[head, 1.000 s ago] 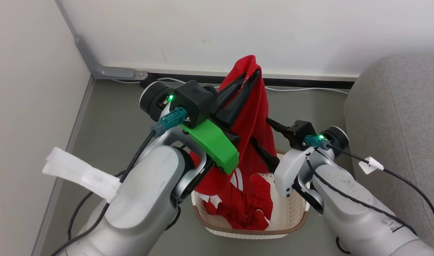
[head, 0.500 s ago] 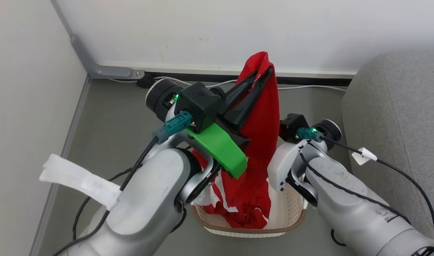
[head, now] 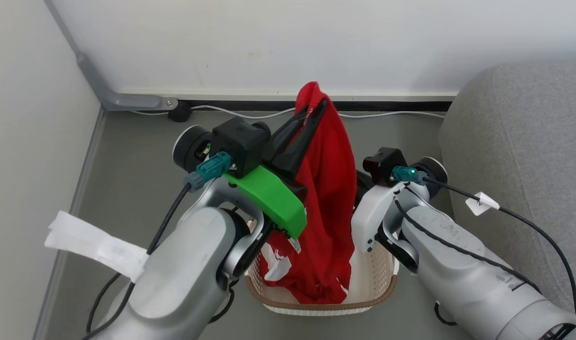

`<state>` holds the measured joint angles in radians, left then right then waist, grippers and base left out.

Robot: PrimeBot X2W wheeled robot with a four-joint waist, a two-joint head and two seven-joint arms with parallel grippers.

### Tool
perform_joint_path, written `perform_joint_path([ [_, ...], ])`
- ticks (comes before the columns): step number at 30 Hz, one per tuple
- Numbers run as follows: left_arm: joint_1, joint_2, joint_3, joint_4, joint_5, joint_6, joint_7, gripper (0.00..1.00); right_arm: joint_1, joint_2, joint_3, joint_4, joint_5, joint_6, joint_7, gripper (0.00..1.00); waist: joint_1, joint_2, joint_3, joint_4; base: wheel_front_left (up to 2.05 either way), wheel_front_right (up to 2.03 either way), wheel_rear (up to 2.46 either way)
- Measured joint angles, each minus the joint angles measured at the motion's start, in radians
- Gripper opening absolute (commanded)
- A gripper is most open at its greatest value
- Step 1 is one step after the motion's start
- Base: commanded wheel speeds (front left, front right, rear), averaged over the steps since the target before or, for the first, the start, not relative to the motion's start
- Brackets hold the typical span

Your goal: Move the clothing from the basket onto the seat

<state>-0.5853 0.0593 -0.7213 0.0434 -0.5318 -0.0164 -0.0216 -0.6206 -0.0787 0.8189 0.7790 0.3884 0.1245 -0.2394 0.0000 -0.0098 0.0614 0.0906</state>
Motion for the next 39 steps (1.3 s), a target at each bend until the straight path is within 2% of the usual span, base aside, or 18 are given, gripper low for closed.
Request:
perform_joint_path([
  [3, 0.028, 0.013, 0.014, 0.014, -0.010, 0.015, 0.000, 0.00, 0.005, -0.001, -0.022, -0.007, 0.027, 0.000, -0.004, 0.00, 0.0000, 0.0000, -0.002, -0.017, 0.00, 0.00, 0.00],
  [4, 0.038, 0.016, 0.020, 0.017, -0.012, 0.021, 0.000, 0.08, 0.007, -0.002, -0.030, -0.010, 0.033, 0.000, -0.004, 0.00, 0.0000, 0.0000, -0.003, -0.023, 0.00, 0.00, 0.00],
  [5, 0.046, 0.020, 0.024, 0.020, -0.014, 0.023, 0.000, 0.23, 0.010, -0.004, -0.042, -0.013, 0.038, 0.000, -0.004, 0.00, 0.0000, 0.0000, -0.003, -0.029, 0.00, 0.00, 0.00],
  [7, 0.063, 0.025, 0.038, 0.024, -0.020, 0.035, -0.003, 0.67, 0.014, -0.014, -0.066, -0.017, 0.044, 0.000, -0.007, 0.00, 0.0000, 0.0000, -0.003, -0.043, 0.00, 0.00, 0.00],
  [9, 0.077, 0.028, 0.047, 0.025, -0.024, 0.039, -0.008, 1.00, 0.015, -0.030, -0.095, -0.022, 0.049, 0.000, -0.008, 0.00, 0.0000, 0.0000, -0.003, -0.058, 0.00, 0.00, 0.00],
  [13, 0.098, 0.033, 0.061, 0.029, -0.030, 0.044, -0.025, 1.00, 0.016, -0.057, -0.153, -0.063, 0.055, -0.006, -0.008, 0.00, 0.0000, 0.0000, -0.002, -0.090, 0.00, 0.00, 0.00],
  [22, 0.145, 0.049, 0.063, 0.035, -0.037, 0.043, -0.067, 1.00, 0.017, -0.117, -0.266, -0.189, 0.060, -0.052, -0.011, 0.00, 0.0000, 0.0000, -0.001, -0.173, 0.00, 0.00, 0.00],
  [26, 0.159, 0.054, 0.055, 0.033, -0.037, 0.027, -0.090, 1.00, 0.041, -0.146, -0.316, -0.240, 0.061, -0.072, -0.011, 0.00, 0.0000, 0.0000, -0.001, -0.213, 0.00, 0.00, 0.00],
  [31, 0.187, 0.076, 0.027, 0.043, -0.033, 0.017, -0.094, 1.00, 0.087, -0.187, -0.361, -0.277, 0.061, -0.100, -0.012, 0.00, 0.0000, 0.0000, 0.000, -0.265, 0.00, 0.00, 0.00],
  [39, 0.213, 0.086, 0.006, 0.047, -0.021, 0.012, -0.103, 1.00, 0.150, -0.230, -0.397, -0.332, 0.060, -0.118, -0.012, 0.00, 0.0000, 0.0000, 0.004, -0.357, 0.00, 0.00, 0.00],
])
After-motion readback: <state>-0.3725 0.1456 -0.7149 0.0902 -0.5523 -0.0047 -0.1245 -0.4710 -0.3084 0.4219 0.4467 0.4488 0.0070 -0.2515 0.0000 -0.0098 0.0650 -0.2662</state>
